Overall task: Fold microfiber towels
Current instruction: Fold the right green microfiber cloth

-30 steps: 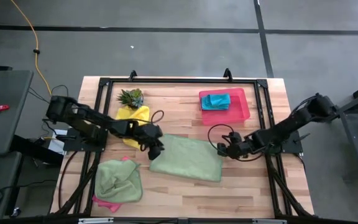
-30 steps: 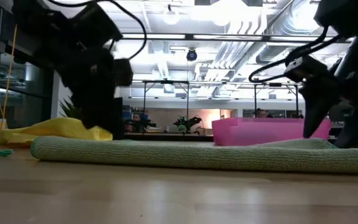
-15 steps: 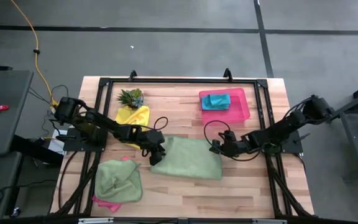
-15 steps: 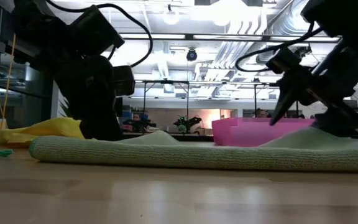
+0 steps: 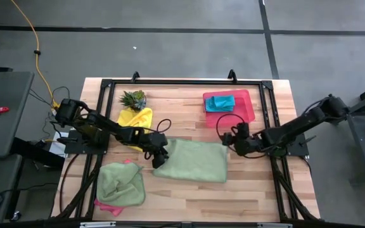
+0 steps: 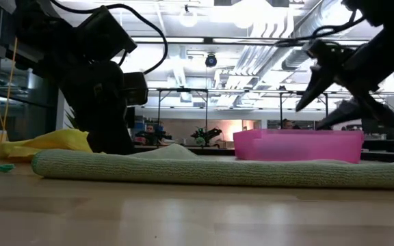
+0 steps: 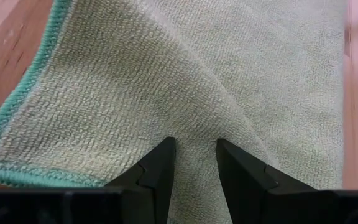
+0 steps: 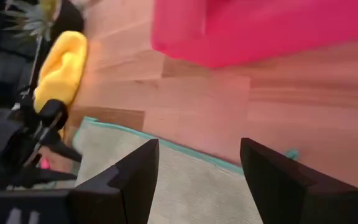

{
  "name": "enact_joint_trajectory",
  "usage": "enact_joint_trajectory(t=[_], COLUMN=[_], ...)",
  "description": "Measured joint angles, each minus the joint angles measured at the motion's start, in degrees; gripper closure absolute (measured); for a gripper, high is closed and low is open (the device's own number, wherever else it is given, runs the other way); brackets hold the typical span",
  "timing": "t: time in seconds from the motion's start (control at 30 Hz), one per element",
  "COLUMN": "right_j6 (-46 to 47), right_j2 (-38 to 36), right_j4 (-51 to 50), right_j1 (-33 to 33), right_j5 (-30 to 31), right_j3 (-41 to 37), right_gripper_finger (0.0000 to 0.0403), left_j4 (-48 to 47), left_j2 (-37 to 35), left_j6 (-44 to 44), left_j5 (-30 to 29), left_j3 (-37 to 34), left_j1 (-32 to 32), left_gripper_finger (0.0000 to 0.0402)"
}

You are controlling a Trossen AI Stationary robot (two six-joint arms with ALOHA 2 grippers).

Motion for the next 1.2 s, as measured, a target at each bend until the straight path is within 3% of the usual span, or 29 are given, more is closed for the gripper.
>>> enact_joint_trajectory(t=[0.23,0.37,0.47,0.63,0.8,1.0,1.1,1.2], right_j6=[-5.3,-5.3,-5.3,-5.3,-5.3,-1.6,3.5,5.5], right_j2=[-10.2,-13.4,-13.6,-12.8,-11.7,-6.8,-2.6,1.7], right_j4=[-11.5,-15.7,-16.7,-16.8,-13.8,-9.2,-6.8,-2.3], right_j1=[0.0,0.0,0.0,0.0,0.0,0.0,0.0,0.0], right_j5=[-4.7,-7.1,-7.4,-7.1,-9.3,-18.4,-19.2,-19.2], right_j3=[0.0,0.0,0.0,0.0,0.0,0.0,0.0,0.0], right_gripper_finger=[0.0185,0.0185,0.0185,0.0185,0.0185,0.0185,0.0185,0.0185], left_j4=[-1.4,-8.0,-15.5,-25.9,-23.2,-21.1,-21.3,-21.2], left_j2=[-1.1,-5.4,-9.9,-15.5,-16.5,-14.3,-12.3,-11.4], left_j6=[1.8,4.0,6.2,9.5,10.5,10.5,10.5,7.0], left_j5=[1.3,1.7,-1.7,-9.3,-10.6,-11.9,-13.8,-12.1], left_j3=[-0.1,-0.3,-0.4,-0.4,-0.3,-0.2,-0.2,-0.2], left_j1=[0.3,2.5,4.6,7.0,8.2,8.2,8.6,10.5], left_gripper_finger=[0.0289,0.0289,0.0289,0.0289,0.0289,0.0289,0.0289,0.0289])
